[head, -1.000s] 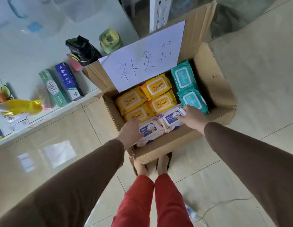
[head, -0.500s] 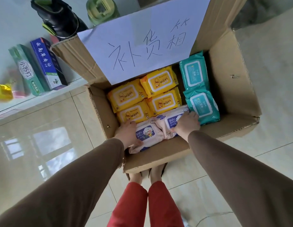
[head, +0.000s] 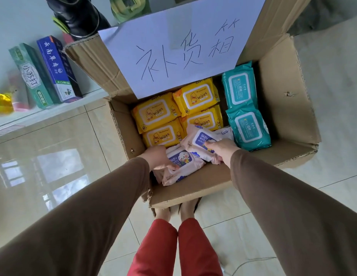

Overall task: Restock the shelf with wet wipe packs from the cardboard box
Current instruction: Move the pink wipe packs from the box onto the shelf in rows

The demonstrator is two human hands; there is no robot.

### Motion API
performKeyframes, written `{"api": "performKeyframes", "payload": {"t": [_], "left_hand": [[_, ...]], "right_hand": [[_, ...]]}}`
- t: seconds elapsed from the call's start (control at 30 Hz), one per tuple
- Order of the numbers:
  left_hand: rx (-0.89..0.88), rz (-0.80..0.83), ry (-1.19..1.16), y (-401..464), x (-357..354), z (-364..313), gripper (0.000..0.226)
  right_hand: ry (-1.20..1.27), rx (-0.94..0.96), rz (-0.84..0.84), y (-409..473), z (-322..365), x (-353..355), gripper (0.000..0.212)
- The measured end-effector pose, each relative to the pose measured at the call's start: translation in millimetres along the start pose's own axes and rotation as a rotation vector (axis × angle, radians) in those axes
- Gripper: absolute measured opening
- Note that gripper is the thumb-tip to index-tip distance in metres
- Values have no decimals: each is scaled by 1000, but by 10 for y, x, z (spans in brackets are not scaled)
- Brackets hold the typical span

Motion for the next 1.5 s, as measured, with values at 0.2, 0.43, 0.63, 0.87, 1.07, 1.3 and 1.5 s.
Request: {"api": "performKeyframes", "payload": {"t": [0.2,0.43,0.63,0.87,1.07,1.3,1.5], "left_hand": [[7,19,-103,88,-26,42,94],[-68,-263,68,-24,-44,-88,91],[-57,-317,228,-11,-42,-162,71],[3,-108,158,-54,-71,-269,53],[30,16,-387,-266,-70,-156,49],[-38,132,-745,-1382,383,12,50],[-137,6,-965,-2930,1017,792,39]], "right_hand": [[292,-123,1,33,64,-106,93],[546,-37,-57,46,41,-193,35],[612,75,79,34,81,-142,52],[613,48,183,-52,250,-101,34],[715,101,232,-466,176,202,21],[751,139,305,-1688,452,699,34],[669,260,402,-3227,1007,803,25]]}}
Point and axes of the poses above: each hand's wrist, its own y-axis towards the middle knuckle, its own x-axis out of the back of the hand, z = x × y, the point moved 2 cm from there along y, towards the middle knuckle, and after that the axes turned 14 degrees about y, right-handed, at the moved point
